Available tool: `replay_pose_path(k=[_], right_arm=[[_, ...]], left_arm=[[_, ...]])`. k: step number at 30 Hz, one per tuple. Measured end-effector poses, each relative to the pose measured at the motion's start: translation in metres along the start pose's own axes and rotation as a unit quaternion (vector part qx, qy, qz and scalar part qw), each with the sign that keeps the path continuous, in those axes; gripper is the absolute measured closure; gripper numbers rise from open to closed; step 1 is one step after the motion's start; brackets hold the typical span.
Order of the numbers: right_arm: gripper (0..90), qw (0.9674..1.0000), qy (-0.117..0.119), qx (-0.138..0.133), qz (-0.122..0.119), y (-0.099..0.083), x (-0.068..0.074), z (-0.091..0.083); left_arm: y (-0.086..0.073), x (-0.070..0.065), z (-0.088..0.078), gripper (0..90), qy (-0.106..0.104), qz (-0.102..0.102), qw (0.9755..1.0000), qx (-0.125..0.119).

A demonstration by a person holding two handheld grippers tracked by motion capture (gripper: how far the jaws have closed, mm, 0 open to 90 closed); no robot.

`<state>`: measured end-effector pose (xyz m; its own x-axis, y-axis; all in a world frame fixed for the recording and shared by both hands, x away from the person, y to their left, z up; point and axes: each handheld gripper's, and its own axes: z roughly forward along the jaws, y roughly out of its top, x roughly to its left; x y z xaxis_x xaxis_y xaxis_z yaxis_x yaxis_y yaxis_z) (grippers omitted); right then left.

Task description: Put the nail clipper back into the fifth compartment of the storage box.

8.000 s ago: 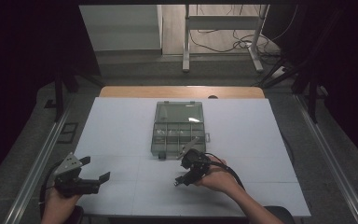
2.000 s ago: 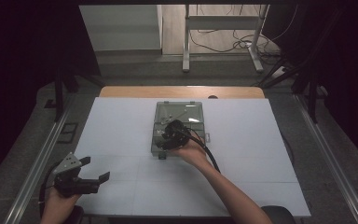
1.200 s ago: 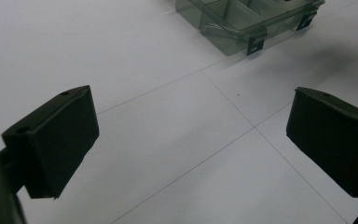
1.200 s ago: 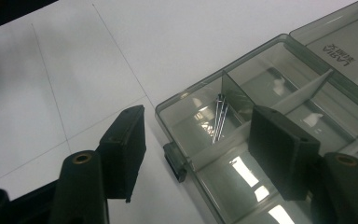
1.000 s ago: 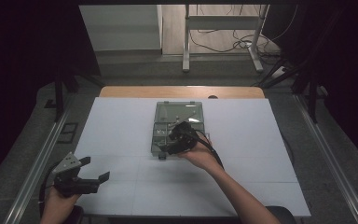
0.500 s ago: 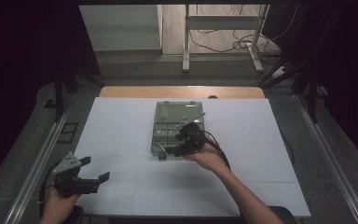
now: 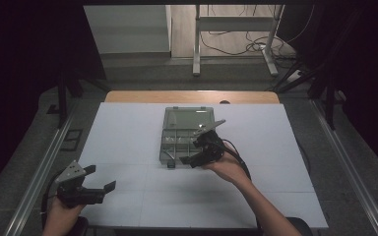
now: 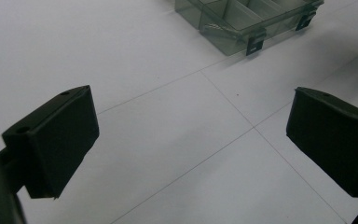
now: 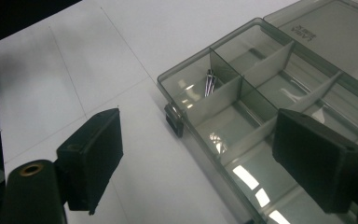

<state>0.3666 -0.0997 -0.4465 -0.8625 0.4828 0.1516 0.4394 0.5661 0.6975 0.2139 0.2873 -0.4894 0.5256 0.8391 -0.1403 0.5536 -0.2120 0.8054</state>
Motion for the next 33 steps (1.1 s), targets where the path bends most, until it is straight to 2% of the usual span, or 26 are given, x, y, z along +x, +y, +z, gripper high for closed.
replay_pose_path(k=[9,14,19,25,30,33], right_arm=[[9.0,0.9999,-0.004,-0.01,0.011,-0.011,-0.004,-0.011],[6.5,0.9999,0.0,0.0,0.013,-0.017,-0.005,-0.015],[4.1,0.9999,-0.007,0.0,0.012,-0.023,-0.006,-0.021],[1.3,0.9996,-0.022,0.014,0.011,-0.032,-0.008,-0.029],[1.0,0.9991,-0.028,0.02,0.023,-0.044,-0.012,-0.038],[1.2,0.999,-0.036,0.014,0.024,-0.051,-0.015,-0.045]], left_arm=[[0.0,0.0,0.0,2.8,0.0,-0.001,1.0,0.0],[0.0,0.0,0.0,2.8,0.0,0.0,1.0,0.0],[0.0,0.0,0.0,2.9,0.0,0.0,1.0,0.0],[0.0,0.0,0.0,2.9,0.0,0.001,1.0,0.0],[0.0,0.0,0.0,2.9,0.0,0.001,1.0,0.0],[0.0,0.0,0.0,2.9,0.001,0.0,1.0,0.0]])
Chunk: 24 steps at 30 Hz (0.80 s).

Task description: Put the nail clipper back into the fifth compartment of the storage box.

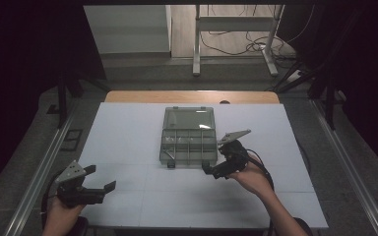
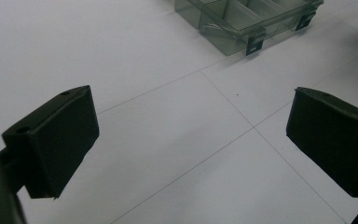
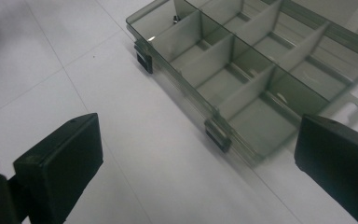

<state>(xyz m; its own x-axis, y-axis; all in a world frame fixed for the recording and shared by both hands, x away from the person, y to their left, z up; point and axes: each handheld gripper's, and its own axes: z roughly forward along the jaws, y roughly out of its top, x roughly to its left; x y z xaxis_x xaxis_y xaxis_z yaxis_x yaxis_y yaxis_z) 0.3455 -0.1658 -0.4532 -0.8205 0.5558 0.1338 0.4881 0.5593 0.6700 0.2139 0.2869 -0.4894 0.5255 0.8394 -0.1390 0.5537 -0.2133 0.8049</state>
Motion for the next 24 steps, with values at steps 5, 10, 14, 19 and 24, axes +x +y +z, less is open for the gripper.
replay_pose_path(k=[5,10,14,19,24], right_arm=[[2.1,0.9996,-0.014,-0.026,0.0,-0.01,-0.002,-0.013],[2.5,0.999,-0.019,-0.041,0.002,-0.018,-0.002,-0.022],[2.7,0.9989,-0.024,-0.04,0.001,-0.024,-0.002,-0.028],[2.8,0.9988,-0.03,-0.038,0.007,-0.032,-0.004,-0.035],[2.8,0.9985,-0.037,-0.04,0.01,-0.041,-0.005,-0.043]], left_arm=[[0.0,0.0,0.0,2.9,0.0,0.0,1.0,0.001],[0.0,0.0,0.0,2.9,0.001,0.0,1.0,0.001],[0.0,0.0,0.0,2.9,0.001,0.0,1.0,0.001],[0.0,0.0,0.0,2.9,0.001,-0.001,1.0,0.0],[0.0,0.0,0.0,2.8,0.001,-0.001,1.0,0.0]])
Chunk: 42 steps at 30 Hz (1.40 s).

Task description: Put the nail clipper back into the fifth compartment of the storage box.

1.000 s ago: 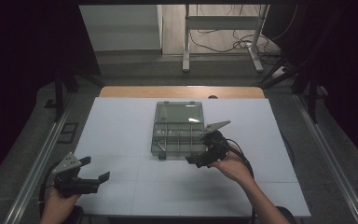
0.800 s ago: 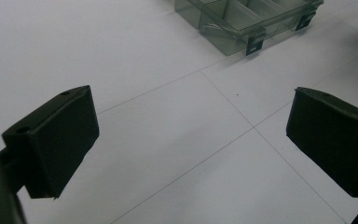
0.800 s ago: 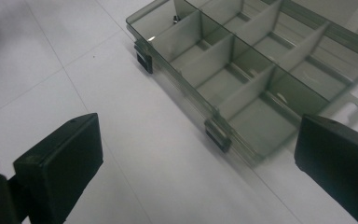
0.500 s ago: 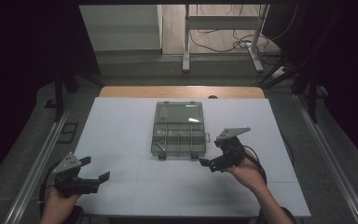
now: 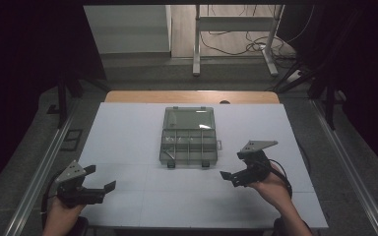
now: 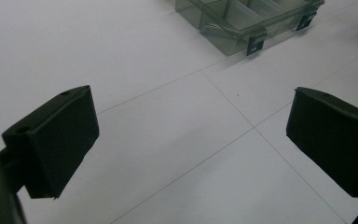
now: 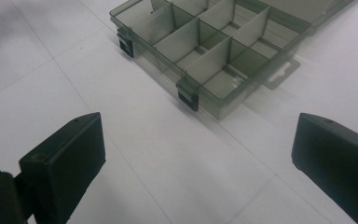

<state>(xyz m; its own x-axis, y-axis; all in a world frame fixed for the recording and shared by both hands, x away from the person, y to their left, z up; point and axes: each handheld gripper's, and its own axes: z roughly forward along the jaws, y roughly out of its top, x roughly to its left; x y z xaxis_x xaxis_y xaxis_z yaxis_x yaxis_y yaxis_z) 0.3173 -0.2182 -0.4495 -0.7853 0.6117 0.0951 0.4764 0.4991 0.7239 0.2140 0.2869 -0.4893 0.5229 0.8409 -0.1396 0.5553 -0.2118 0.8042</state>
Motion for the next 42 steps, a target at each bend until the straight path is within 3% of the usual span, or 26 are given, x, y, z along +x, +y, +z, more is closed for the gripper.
replay_pose_path(k=[10,19,39,42], right_arm=[[1.6,0.9998,-0.012,-0.009,0.015,-0.019,-0.002,-0.016],[0.0,0.9982,-0.041,-0.024,0.036,-0.034,-0.002,-0.029],[0.0,0.9971,-0.05,-0.012,0.056,-0.06,0.0,-0.036],[0.0,0.9961,-0.054,-0.022,0.067,-0.062,-0.002,-0.038]], left_arm=[[0.0,0.0,0.0,2.9,0.001,0.0,1.0,0.0],[0.0,0.0,0.0,2.8,0.001,-0.002,1.0,0.0],[0.0,0.0,0.0,2.8,0.0,-0.003,1.0,0.0],[0.0,0.001,0.0,2.8,-0.001,-0.004,1.0,0.001]])
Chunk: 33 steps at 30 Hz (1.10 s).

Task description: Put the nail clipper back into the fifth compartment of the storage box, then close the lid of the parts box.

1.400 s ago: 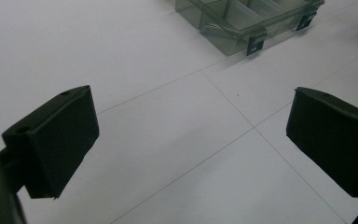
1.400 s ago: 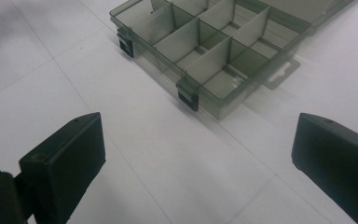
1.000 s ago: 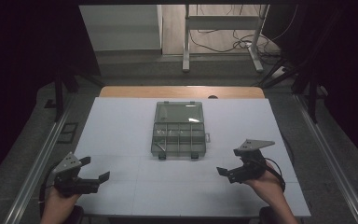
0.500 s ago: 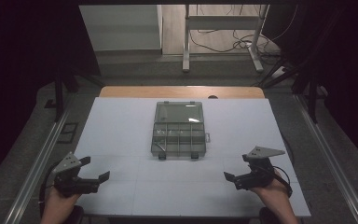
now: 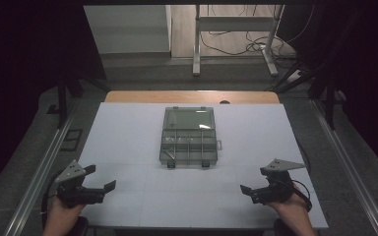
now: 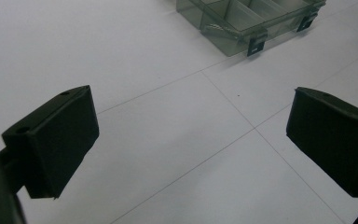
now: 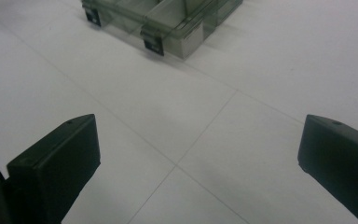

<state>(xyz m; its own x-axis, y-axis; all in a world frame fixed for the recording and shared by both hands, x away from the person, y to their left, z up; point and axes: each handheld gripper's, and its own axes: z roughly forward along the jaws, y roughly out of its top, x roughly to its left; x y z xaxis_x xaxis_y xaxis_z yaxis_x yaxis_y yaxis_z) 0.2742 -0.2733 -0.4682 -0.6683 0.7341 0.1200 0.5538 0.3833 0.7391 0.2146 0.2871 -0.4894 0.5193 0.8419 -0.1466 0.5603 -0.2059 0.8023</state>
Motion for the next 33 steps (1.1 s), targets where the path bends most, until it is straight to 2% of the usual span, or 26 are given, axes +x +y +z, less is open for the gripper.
replay_pose_path(k=[3,18,25,33], right_arm=[[0.0,1.0,0.001,0.004,0.009,-0.0002,-0.0015,0.0008],[0.0,0.9999,0.001,0.014,-0.003,0.0008,0.0008,0.0031],[0.0,0.9999,0.006,0.008,-0.005,0.0012,0.0005,0.0025],[0.0,0.9997,0.025,-0.003,-0.003,0.0073,0.003,0.0048]], left_arm=[[0.0001,0.0003,-0.0001,2.8,-0.002,-0.001,1.0,0.0],[-0.0006,0.0034,-0.0007,2.7,-0.011,-0.011,0.9999,-0.005],[0.0001,0.0023,-0.0005,3.2,-0.011,-0.005,0.9999,-0.004],[0.0023,0.0002,0.0027,3.3,-0.011,0.006,0.9999,0.003]])
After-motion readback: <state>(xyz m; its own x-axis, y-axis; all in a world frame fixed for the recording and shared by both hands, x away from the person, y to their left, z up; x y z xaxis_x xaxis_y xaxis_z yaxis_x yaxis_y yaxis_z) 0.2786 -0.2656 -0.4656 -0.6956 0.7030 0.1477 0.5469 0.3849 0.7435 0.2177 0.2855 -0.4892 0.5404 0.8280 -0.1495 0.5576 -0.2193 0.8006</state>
